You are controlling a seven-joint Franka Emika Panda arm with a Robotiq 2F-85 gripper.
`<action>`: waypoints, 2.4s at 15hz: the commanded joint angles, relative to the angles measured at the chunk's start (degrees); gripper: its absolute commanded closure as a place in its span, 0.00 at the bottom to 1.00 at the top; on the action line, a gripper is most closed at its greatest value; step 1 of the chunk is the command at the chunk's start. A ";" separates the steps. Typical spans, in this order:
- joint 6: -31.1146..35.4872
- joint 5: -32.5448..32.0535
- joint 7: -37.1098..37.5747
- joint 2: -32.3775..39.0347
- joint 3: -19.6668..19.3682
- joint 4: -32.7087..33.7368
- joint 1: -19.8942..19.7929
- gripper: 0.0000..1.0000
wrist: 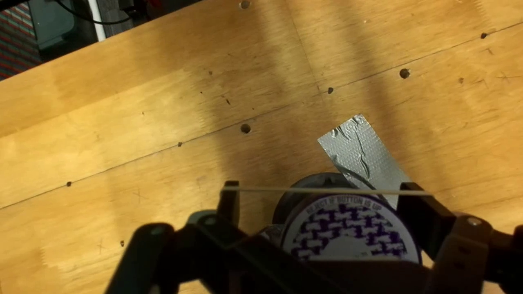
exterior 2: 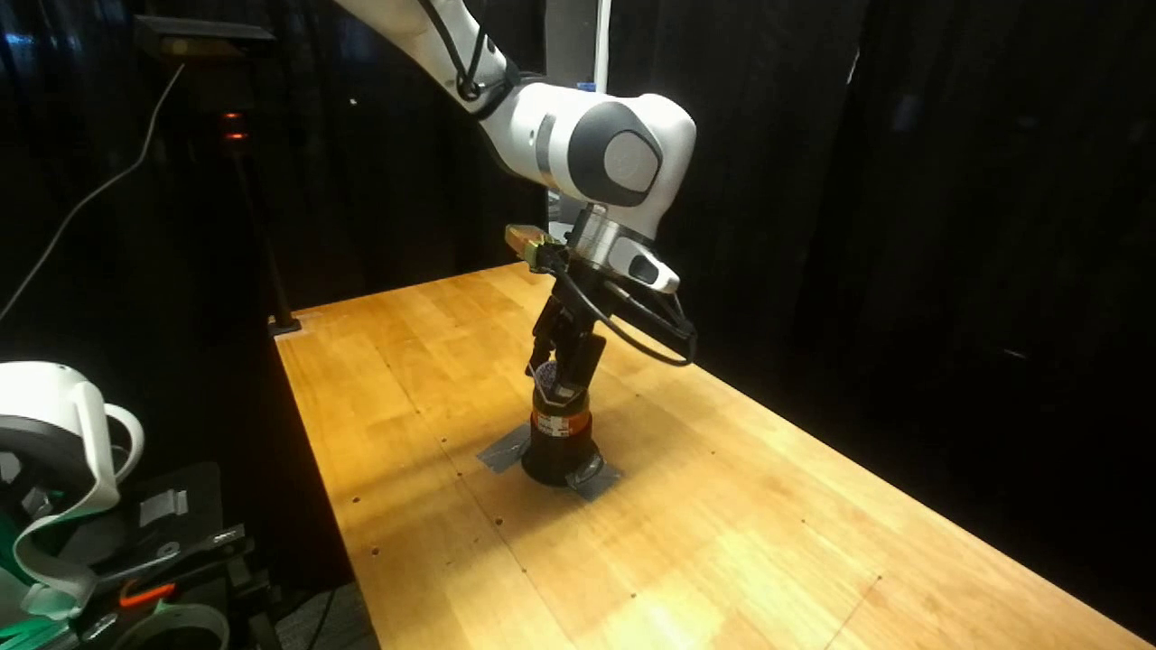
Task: Put the rubber band around the brown cup
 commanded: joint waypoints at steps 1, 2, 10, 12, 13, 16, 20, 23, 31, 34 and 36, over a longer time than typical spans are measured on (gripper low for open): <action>8.75 -0.31 0.41 -8.47 -0.74 -12.51 0.62 0.00; 14.16 -0.70 1.60 -10.15 -0.92 -15.82 0.96 0.00; 37.76 -1.34 5.19 -22.65 -0.42 -36.28 1.91 0.73; 41.30 -1.85 5.93 -25.71 -0.39 -40.49 1.52 0.89; 44.04 -1.49 6.37 -26.95 -0.27 -42.47 1.29 0.90; 53.61 1.20 6.13 -30.08 0.77 -48.19 0.84 0.95; 67.52 -2.24 9.40 -32.99 1.22 -55.70 1.34 0.89; 78.75 -13.23 15.27 -35.12 -0.24 -62.50 1.38 0.88; 97.04 -21.55 15.31 -30.34 -0.85 -61.31 -1.25 0.90; 99.18 -19.34 12.18 -28.22 -0.92 -61.41 -0.03 0.89; 97.86 -17.57 11.08 -28.15 -1.07 -61.41 1.38 0.90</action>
